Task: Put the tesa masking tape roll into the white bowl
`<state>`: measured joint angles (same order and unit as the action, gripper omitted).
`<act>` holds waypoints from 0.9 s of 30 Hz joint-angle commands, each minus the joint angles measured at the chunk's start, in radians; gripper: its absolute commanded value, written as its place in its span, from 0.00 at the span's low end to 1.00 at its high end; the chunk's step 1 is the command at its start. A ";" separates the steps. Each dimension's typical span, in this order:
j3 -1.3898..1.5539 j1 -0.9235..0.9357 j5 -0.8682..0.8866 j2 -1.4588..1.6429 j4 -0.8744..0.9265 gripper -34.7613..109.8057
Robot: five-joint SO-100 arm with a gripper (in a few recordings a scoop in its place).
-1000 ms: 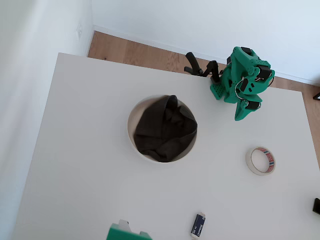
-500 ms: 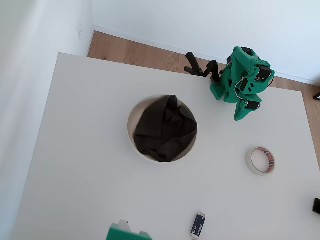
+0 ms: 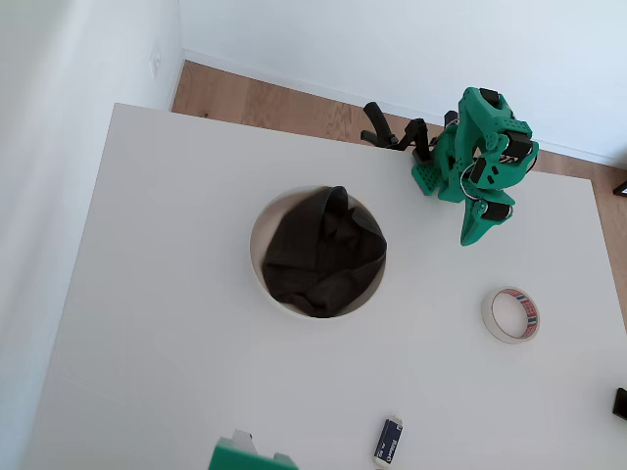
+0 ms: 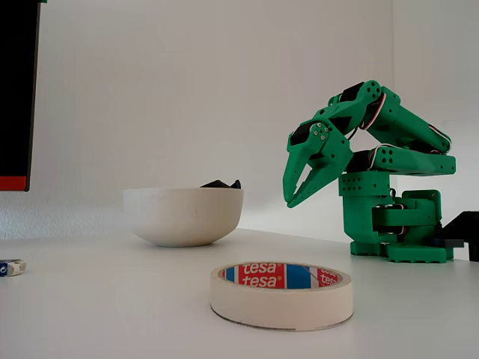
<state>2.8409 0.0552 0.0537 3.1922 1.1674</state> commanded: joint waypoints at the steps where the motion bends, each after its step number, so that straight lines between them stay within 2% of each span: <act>1: -0.229 -0.061 0.025 -0.433 -0.135 0.18; 5: -0.371 -0.195 0.025 -0.747 -0.235 0.18; 11: -0.632 -0.341 0.057 -1.149 -0.244 0.18; 12: -0.658 -0.357 0.078 -1.189 -0.245 0.21; 14: -0.684 -0.393 0.110 -1.232 -0.256 0.29; 18: -0.713 -0.439 0.132 -1.230 -0.250 0.34; 27: -0.721 -0.446 0.141 -1.264 -0.262 0.34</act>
<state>2.1813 -0.3774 0.1687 1.9267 0.9004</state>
